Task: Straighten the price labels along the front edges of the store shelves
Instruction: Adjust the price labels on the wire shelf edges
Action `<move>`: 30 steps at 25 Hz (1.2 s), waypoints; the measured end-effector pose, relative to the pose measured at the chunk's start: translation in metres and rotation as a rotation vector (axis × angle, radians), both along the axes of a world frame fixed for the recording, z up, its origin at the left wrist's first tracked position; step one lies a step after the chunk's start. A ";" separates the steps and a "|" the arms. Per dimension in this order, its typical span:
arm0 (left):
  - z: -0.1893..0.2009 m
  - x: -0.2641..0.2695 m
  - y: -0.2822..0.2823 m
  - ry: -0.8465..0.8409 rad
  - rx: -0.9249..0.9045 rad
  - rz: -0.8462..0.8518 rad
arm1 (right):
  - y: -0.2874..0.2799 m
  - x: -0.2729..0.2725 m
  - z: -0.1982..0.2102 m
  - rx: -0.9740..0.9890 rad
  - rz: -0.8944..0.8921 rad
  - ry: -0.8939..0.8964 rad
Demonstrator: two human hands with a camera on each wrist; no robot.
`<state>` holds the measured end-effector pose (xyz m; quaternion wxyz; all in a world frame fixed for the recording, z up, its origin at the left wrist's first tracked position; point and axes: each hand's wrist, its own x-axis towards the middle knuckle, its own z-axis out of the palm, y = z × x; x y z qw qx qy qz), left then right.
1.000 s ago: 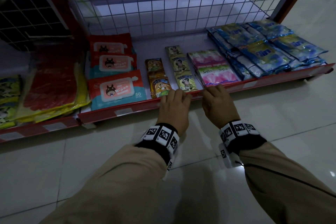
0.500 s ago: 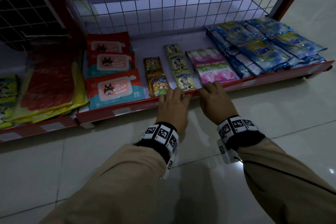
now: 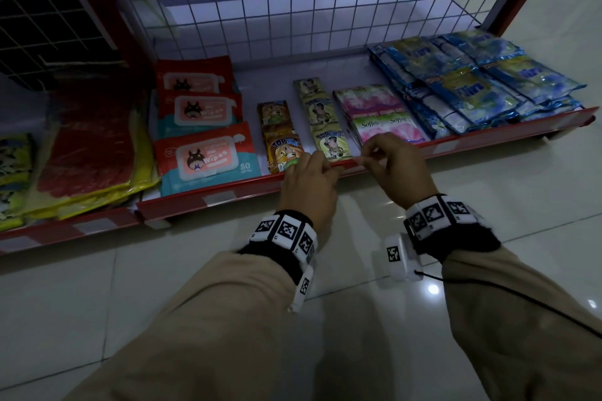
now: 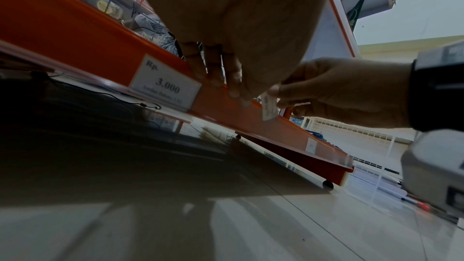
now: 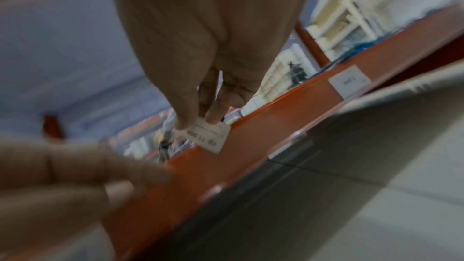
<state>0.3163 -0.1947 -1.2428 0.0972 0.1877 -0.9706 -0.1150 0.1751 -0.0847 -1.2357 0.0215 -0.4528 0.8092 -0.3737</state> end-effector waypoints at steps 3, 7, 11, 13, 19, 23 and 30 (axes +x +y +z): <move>-0.002 -0.001 -0.002 0.072 0.103 0.037 | -0.001 0.000 0.006 -0.185 -0.089 -0.344; -0.001 -0.002 0.001 0.157 0.221 0.104 | -0.003 0.012 0.007 -0.321 -0.073 -0.684; 0.001 -0.001 0.000 0.166 0.213 0.092 | -0.005 0.024 0.002 -0.274 -0.064 -0.779; 0.000 -0.001 -0.001 0.148 0.188 0.097 | -0.006 0.024 0.000 -0.252 -0.060 -0.762; 0.001 -0.002 -0.003 0.132 0.183 0.093 | 0.008 0.008 -0.003 -0.244 -0.102 -0.641; 0.001 -0.002 -0.003 0.098 0.161 0.085 | 0.010 0.006 -0.001 -0.121 0.006 -0.414; 0.005 0.000 -0.003 0.077 0.143 0.071 | 0.008 0.006 -0.001 -0.007 -0.009 -0.323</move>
